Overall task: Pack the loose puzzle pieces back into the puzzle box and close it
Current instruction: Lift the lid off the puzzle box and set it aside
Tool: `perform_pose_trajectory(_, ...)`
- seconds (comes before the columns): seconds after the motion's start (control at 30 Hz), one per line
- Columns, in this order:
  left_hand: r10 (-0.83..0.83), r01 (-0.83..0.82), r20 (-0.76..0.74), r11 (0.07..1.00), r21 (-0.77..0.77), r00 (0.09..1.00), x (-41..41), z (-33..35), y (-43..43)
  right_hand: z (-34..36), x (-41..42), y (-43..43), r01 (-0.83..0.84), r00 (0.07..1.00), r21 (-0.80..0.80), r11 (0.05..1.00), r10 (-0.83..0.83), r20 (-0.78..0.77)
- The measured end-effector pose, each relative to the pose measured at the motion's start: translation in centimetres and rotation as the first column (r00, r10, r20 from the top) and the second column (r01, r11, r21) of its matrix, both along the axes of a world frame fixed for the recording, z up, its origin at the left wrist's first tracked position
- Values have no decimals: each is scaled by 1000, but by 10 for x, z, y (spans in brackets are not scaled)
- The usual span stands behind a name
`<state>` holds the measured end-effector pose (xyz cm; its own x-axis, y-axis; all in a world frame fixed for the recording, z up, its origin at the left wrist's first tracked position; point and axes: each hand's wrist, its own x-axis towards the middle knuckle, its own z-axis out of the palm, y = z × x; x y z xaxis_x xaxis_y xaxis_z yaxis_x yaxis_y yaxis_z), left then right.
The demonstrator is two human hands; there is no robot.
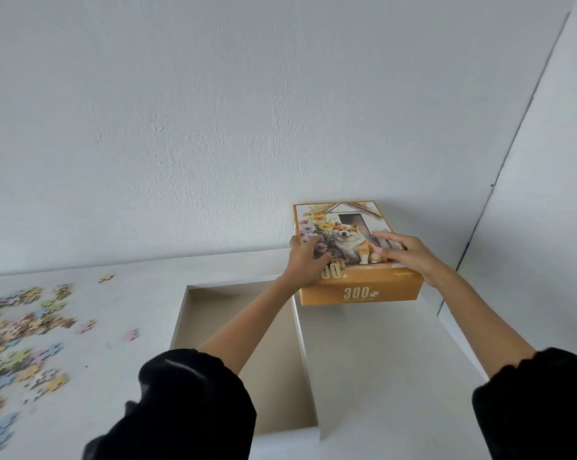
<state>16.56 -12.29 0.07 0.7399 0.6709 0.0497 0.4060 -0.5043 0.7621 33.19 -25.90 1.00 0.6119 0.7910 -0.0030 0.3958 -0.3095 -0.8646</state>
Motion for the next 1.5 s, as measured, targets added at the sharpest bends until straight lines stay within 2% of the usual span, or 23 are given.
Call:
perform_pose_trajectory(0.27,-47,43,-200,999,-21,979,21,-31,5,-34,20,4,-36,998,-49,998,33,-58)
perform_pose_trajectory(0.47,-44,62,-313,997,47,949,20,-34,-3,-43,13,-1,-44,997,-98,994,37,-74)
perform_pose_trajectory(0.53,-36,72,-307,992,108,951,18,-28,-6,-42,9,1,0,1000,-109,994,-2,-17)
perform_pose_trajectory(0.63,-57,96,-228,981,166,972,4,-13,-8,-32,-9,4,126,975,-21,992,-120,188)
perform_pose_trajectory(0.73,-83,109,-116,965,239,990,-25,1,-6,-17,-43,10,66,952,75,995,-85,294)
perform_pose_trajectory(0.83,-71,89,-69,946,312,995,-58,12,-3,-4,-83,19,-28,954,110,994,-6,300)
perform_pose_trajectory(1.03,27,-4,-64,944,331,998,-135,6,-1,-5,-158,27,-156,966,145,977,120,230)
perform_pose_trajectory(1.2,166,-104,-138,920,377,976,-208,-28,-13,-50,-203,16,-172,947,31,985,156,280)
perform_pose_trajectory(1.27,224,-151,-181,925,348,958,-231,-42,-16,-70,-217,6,-139,949,-60,988,151,279)
perform_pose_trajectory(1.33,244,-197,-198,953,228,949,-245,-51,-20,-82,-226,-3,-123,954,-102,987,146,261)
perform_pose_trajectory(1.4,247,-232,-188,968,99,951,-251,-55,-24,-83,-228,-6,-115,960,-87,990,133,247)
perform_pose_trajectory(1.5,263,-260,-130,965,40,956,-248,-59,-25,-79,-228,-3,-104,959,-28,994,108,262)
